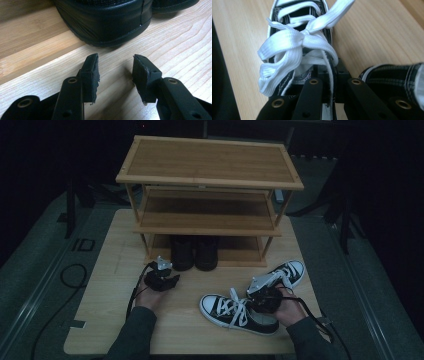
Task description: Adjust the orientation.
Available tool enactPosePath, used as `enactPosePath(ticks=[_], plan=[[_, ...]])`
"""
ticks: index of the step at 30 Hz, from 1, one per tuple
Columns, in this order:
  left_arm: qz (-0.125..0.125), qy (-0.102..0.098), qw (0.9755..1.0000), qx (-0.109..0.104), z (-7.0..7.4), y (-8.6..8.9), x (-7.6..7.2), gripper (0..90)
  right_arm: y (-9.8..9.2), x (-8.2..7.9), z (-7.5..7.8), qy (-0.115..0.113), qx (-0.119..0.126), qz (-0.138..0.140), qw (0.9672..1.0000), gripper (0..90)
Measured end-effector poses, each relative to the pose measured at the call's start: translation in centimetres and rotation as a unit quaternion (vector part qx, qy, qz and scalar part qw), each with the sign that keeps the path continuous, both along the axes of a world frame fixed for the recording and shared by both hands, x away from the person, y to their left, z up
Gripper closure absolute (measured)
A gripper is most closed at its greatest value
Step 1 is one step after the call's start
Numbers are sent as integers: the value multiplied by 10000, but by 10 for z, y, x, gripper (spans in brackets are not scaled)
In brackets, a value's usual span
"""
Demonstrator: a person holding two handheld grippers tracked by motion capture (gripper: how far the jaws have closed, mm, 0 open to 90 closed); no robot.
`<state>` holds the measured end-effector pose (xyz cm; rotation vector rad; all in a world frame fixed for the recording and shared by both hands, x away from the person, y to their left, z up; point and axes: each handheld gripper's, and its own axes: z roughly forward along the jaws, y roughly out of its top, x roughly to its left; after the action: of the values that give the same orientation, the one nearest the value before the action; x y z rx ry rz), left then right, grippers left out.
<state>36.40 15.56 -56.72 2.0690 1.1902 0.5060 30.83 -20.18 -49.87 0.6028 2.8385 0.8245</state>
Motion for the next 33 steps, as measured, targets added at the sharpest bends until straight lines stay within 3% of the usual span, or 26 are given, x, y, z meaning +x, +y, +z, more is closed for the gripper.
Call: enactPosePath(ticks=[6,13,18,22,26,33], plan=[[16,-10,10000,13,0,0,0,567,13,5,6,67,157,-199,9997,878],[11,-15,10000,12,0,0,0,568,18,5,5,-162,404,-421,9982,880],[10,-19,10000,15,0,0,0,569,20,6,-1,-209,694,-702,9949,881],[12,-28,10000,13,0,0,0,569,21,4,-9,-97,679,-783,9946,881],[17,-32,10000,10,0,0,-1,569,20,1,-13,-111,464,-702,9964,865],[15,-33,10000,8,-1,0,-1,569,14,-4,-6,-79,280,-480,9984,700]])
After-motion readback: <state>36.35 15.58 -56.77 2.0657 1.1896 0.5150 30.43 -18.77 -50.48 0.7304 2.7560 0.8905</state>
